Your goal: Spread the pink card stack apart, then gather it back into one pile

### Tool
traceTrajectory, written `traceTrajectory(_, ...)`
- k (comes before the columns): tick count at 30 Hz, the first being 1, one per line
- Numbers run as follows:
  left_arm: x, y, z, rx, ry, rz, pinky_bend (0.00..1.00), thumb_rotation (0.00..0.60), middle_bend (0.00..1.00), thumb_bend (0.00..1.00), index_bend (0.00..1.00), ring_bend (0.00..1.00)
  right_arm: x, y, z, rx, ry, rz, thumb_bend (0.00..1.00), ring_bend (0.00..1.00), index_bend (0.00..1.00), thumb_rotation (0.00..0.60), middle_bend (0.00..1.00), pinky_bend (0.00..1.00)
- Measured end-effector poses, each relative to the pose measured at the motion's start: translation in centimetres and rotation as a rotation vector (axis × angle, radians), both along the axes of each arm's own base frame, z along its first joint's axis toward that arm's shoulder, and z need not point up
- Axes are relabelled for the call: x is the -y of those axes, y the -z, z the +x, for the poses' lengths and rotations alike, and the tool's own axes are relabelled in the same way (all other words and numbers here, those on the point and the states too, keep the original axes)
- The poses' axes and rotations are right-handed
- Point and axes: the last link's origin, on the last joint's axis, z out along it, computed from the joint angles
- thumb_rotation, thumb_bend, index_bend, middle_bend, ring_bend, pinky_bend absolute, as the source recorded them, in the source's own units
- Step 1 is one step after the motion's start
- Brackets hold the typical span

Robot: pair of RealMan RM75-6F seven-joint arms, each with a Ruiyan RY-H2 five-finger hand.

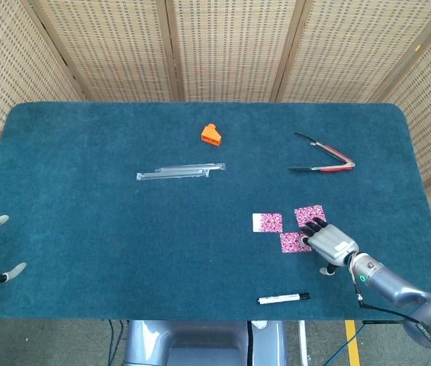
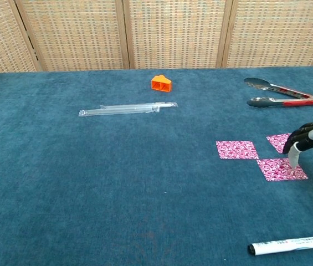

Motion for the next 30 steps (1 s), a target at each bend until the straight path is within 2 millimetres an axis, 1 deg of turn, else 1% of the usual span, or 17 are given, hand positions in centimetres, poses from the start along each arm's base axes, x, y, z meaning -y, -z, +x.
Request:
traceTrajectory(8, -0.1, 0.1, 0.1, 0.002, 0.005, -0.003, 0.00, 0.430, 0.00, 0.10, 0.16, 0.00, 1.9, -1.1, 1.6, 0.084, 0.005, -0.089, 0.26, 0.00, 0.31, 0.600, 0.15, 0.00)
traceTrajectory(11, 0.0, 0.0, 0.0, 0.003, 0.005, -0.003, 0.00, 0.430, 0.00, 0.10, 0.16, 0.00, 3.0, -1.4, 2.0, 0.099, 0.007, -0.126, 0.30, 0.00, 0.32, 0.600, 0.15, 0.00)
traceTrajectory(13, 0.0, 0.0, 0.0, 0.003, 0.003, -0.003, 0.00, 0.430, 0.00, 0.10, 0.16, 0.00, 3.7, -1.5, 2.1, 0.102, 0.009, -0.145, 0.31, 0.00, 0.34, 0.600, 0.15, 0.00)
traceTrajectory(18, 0.1, -0.1, -0.2, 0.004, 0.000, -0.002, 0.00, 0.430, 0.00, 0.10, 0.16, 0.00, 4.9, -1.2, 2.0, 0.090, 0.009, -0.168, 0.31, 0.00, 0.35, 0.600, 0.15, 0.00)
traceTrajectory(24, 0.2, -0.3, -0.4, 0.002, -0.003, 0.001, 0.00, 0.429, 0.00, 0.10, 0.16, 0.00, 6.1, -0.4, 1.3, 0.066, 0.031, -0.185, 0.31, 0.00, 0.35, 0.600, 0.15, 0.00)
traceTrajectory(28, 0.2, -0.5, -0.4, 0.000, -0.002, 0.004, 0.00, 0.430, 0.00, 0.10, 0.17, 0.00, 7.0, 0.1, 0.8, 0.051, 0.045, -0.200, 0.26, 0.00, 0.35, 0.600, 0.14, 0.00)
traceTrajectory(30, 0.2, -0.5, -0.4, -0.002, -0.003, 0.004, 0.00, 0.430, 0.00, 0.10, 0.17, 0.00, 7.3, 0.3, 0.6, 0.045, 0.051, -0.207, 0.26, 0.00, 0.35, 0.600, 0.14, 0.00)
